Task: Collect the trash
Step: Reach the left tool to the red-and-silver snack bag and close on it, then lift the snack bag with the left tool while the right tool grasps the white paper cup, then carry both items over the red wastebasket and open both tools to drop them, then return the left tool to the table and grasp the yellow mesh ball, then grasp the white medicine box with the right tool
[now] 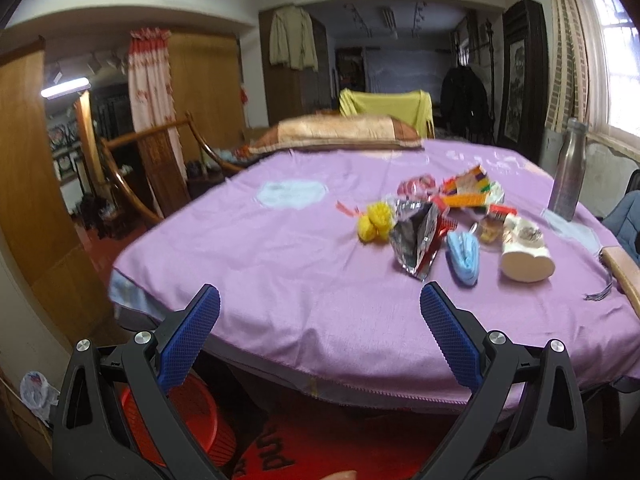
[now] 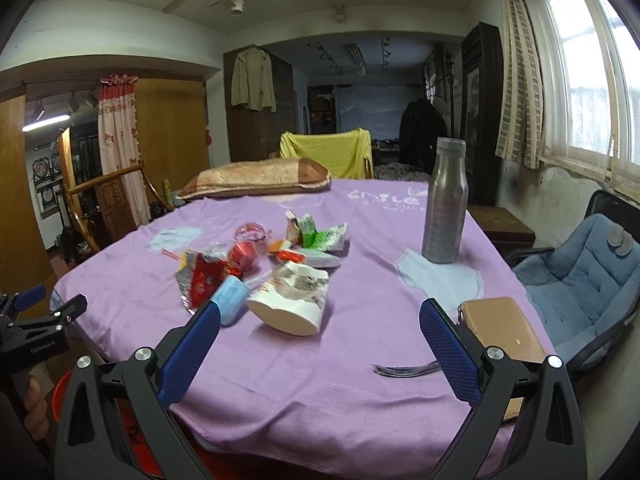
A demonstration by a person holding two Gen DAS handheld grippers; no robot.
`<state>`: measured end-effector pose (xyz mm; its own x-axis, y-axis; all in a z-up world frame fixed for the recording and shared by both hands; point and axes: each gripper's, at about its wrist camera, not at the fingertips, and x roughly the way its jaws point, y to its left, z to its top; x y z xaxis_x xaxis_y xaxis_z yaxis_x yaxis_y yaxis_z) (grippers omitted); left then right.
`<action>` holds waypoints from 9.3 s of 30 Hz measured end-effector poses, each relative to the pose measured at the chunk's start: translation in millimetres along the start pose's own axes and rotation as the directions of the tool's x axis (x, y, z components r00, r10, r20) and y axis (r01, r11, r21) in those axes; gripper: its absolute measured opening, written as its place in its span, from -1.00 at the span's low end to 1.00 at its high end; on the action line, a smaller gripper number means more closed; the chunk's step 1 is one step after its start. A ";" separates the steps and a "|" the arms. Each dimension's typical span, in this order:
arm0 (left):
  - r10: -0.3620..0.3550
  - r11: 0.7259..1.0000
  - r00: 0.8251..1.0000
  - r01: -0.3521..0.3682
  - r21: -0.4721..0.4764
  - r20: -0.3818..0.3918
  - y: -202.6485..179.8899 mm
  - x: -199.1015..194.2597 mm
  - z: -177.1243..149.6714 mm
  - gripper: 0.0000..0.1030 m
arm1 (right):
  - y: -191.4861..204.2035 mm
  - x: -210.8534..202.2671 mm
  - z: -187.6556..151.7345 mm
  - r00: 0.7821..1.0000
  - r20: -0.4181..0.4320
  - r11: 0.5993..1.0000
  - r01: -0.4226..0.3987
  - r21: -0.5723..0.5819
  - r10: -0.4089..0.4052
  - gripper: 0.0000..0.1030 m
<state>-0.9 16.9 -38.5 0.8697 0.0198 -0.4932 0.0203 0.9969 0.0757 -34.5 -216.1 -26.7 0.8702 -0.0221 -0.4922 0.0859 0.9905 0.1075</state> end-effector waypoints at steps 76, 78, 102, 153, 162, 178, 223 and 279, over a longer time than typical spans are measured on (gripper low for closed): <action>-0.211 0.977 0.962 0.201 -0.074 -0.173 17.4 140.6 65.2 0.50 | 23.6 184.3 3.6 0.905 -0.387 0.982 -0.132 0.136 0.176 0.89; -0.206 0.978 0.965 0.195 -0.078 -0.163 22.5 134.3 65.4 0.50 | 27.8 186.8 5.8 0.901 -0.385 0.976 -0.150 0.158 0.201 0.89; 0.034 0.968 0.983 -0.077 -0.238 -0.181 164.3 54.1 7.0 0.50 | 45.4 118.7 39.4 0.957 -0.186 0.974 -0.218 0.058 0.225 0.82; 0.425 0.746 0.808 -0.568 -0.348 -0.407 362.8 -1.8 -127.1 0.87 | 426.2 91.6 -29.4 0.642 -0.497 0.569 -0.761 -0.314 0.584 0.89; 0.368 0.840 0.875 -0.458 -0.291 -0.315 292.1 -4.7 -82.2 0.87 | 316.9 76.5 28.7 0.797 -0.182 0.732 -0.602 -0.320 0.576 0.89; 0.041 0.995 0.968 -0.061 -0.073 -0.249 97.2 63.4 3.5 0.87 | 76.2 113.7 32.8 0.979 -0.074 0.965 -0.199 -0.170 0.189 0.89; -0.016 1.000 0.906 0.019 0.003 -0.423 5.8 246.3 80.5 0.87 | -22.7 182.1 9.4 0.949 -0.183 0.956 -0.224 0.188 0.258 0.89; -0.345 0.936 0.897 0.307 -0.171 -0.276 18.7 240.7 94.9 -0.11 | 3.0 284.6 26.2 0.879 -0.474 0.997 -0.007 0.070 0.040 -0.02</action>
<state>255.6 33.2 -73.6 0.6369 -0.3050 -0.7081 0.2018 0.9524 -0.2287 226.1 -223.0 -143.8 0.5385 0.0845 -0.8384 0.1135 0.9786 0.1715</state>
